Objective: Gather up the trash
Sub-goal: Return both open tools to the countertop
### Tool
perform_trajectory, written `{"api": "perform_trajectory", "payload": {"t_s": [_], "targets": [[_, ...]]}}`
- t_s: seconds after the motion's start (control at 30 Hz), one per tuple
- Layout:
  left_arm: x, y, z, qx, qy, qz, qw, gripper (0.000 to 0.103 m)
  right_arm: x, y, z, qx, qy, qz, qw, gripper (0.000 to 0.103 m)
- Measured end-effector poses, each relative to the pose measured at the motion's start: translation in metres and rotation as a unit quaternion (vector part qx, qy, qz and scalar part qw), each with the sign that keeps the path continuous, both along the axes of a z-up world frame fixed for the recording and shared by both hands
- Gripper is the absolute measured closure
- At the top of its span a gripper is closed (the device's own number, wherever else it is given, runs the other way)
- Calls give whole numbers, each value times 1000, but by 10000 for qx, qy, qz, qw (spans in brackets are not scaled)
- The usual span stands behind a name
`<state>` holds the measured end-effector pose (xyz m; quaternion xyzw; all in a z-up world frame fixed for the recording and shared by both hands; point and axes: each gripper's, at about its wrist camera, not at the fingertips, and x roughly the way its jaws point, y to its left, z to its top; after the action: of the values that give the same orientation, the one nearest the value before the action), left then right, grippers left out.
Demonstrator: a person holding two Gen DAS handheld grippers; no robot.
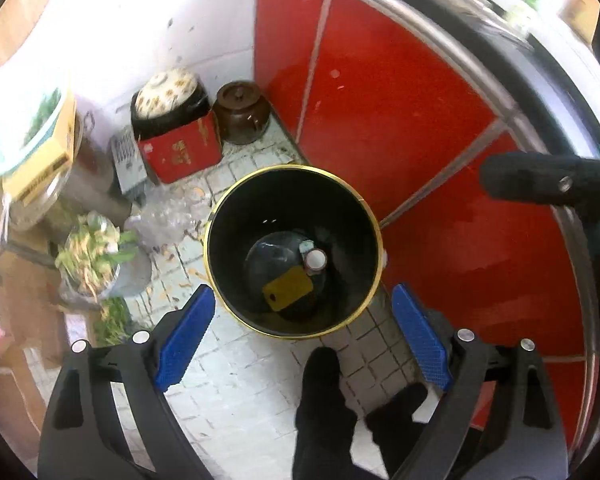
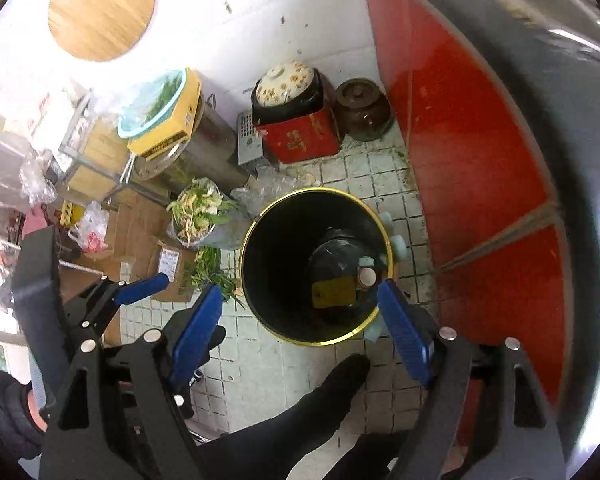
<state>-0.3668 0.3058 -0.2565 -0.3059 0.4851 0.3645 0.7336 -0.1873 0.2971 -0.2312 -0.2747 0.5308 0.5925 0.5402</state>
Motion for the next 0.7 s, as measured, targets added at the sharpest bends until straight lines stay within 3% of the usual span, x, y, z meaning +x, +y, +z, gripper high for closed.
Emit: {"api": "perform_trajectory", "payload": {"t_s": [0.2, 0.33, 0.43, 0.5, 0.63, 0.7], "targets": [[65, -46, 84, 591, -58, -1062, 9926, 10, 73, -102, 97, 571, -584, -1029, 9913, 18], [141, -90, 134, 679, -518, -2022, 9756, 10, 128, -192, 147, 763, -1155, -1953, 9709, 17], [197, -130, 155, 623, -770, -2744, 9565, 10, 171, -274, 179, 770, -1672, -2821, 9416, 17], [244, -168, 170, 563, -911, -3318, 9372, 10, 195, -330, 194, 702, -1983, -3384, 9172, 17], [307, -224, 187, 466, -1062, -3954, 9111, 10, 226, -420, 207, 498, -2245, -4227, 8766, 17], [336, -251, 192, 321, -1080, -4196, 9007, 10, 234, -456, 208, 458, -2298, -4461, 8637, 17]]}}
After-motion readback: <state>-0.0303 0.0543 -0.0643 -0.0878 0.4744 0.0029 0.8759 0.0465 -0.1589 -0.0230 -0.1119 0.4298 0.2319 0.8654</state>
